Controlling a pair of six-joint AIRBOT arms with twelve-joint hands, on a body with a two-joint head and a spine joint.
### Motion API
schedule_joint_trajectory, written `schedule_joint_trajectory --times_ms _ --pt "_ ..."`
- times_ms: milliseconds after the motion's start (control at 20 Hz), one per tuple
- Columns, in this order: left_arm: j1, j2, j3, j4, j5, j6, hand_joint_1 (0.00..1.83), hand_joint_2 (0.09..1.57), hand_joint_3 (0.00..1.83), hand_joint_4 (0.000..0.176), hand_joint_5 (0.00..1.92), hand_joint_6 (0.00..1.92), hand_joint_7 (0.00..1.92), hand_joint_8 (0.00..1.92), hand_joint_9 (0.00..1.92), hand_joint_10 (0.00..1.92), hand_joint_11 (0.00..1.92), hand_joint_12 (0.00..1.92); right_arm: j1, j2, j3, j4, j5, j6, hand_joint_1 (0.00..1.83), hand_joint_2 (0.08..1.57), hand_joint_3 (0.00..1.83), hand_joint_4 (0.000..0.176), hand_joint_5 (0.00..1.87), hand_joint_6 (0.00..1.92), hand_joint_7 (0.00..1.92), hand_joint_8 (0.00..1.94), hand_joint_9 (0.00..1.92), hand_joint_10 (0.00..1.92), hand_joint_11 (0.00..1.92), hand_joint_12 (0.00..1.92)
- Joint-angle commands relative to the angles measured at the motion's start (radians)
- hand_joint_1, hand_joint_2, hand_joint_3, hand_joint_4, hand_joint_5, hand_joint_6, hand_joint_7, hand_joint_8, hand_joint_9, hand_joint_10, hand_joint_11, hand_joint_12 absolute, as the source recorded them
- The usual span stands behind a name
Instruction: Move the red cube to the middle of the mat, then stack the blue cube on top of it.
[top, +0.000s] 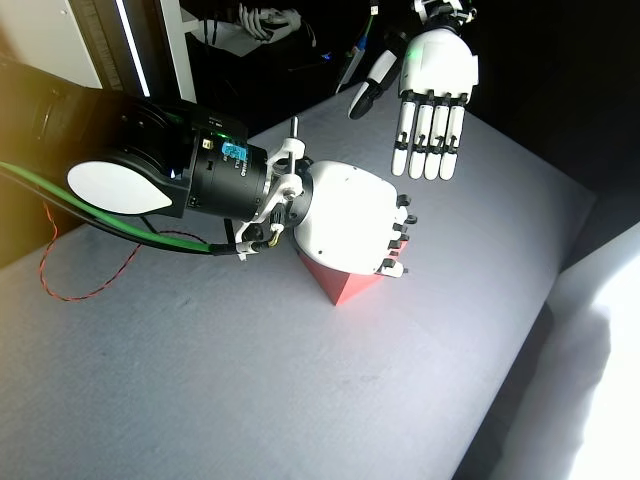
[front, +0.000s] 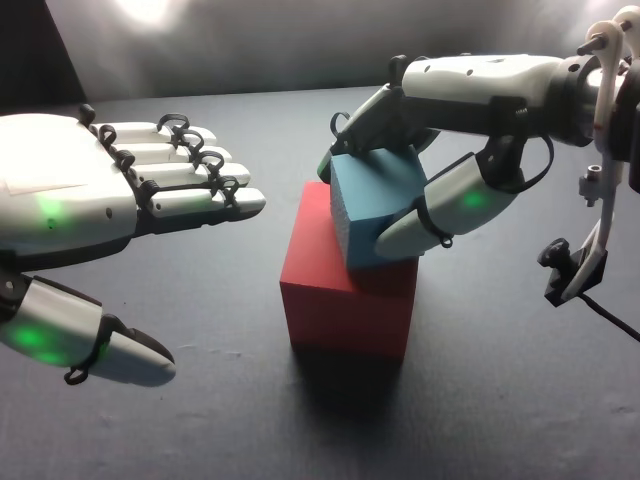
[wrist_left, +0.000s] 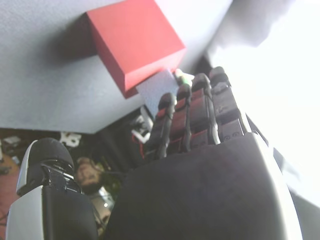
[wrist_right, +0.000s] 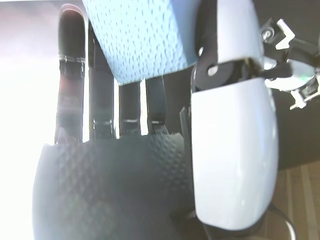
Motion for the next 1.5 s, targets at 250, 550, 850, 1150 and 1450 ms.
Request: schedule_joint_trajectory --times_ms 250,550,850,1150,1450 --pt "-0.013 0.015 0.005 -0.034 -0.056 0.004 0.21 1.07 0.01 0.0 0.0 0.0 0.0 0.0 0.0 0.0 0.0 0.0 0.004 0.009 -0.001 0.008 0.116 0.004 0.8 1.04 0.0 0.0 0.65 0.0 0.73 0.0 0.67 0.0 0.07 1.27" --pt "-0.014 0.015 0.006 -0.034 -0.056 0.004 0.19 1.07 0.0 0.0 0.0 0.0 0.0 0.0 0.0 0.0 0.0 0.0 0.003 0.009 -0.001 0.003 0.118 0.0 0.71 1.01 0.0 0.0 0.4 0.0 0.47 0.0 0.42 0.0 0.0 1.04" --pt "-0.016 0.015 0.003 -0.037 -0.056 0.004 0.19 1.08 0.0 0.0 0.0 0.0 0.0 0.0 0.0 0.0 0.0 0.0 -0.002 0.01 -0.001 -0.006 0.119 -0.001 0.63 0.99 0.0 0.0 0.21 0.0 0.3 0.0 0.27 0.0 0.0 0.7" --pt "-0.017 0.017 0.0 -0.038 -0.054 0.004 0.17 1.08 0.0 0.0 0.0 0.0 0.0 0.0 0.0 0.0 0.0 0.0 -0.004 0.017 -0.002 -0.007 0.118 -0.001 0.56 0.93 0.0 0.0 0.14 0.0 0.19 0.0 0.18 0.0 0.0 0.5" --pt "-0.018 0.017 -0.002 -0.038 -0.054 0.003 0.21 1.09 0.0 0.0 0.0 0.0 0.0 0.0 0.0 0.0 0.0 0.0 0.001 0.074 -0.036 -0.034 0.123 0.001 0.56 0.83 0.0 0.0 0.02 0.0 0.08 0.0 0.08 0.0 0.0 0.35"
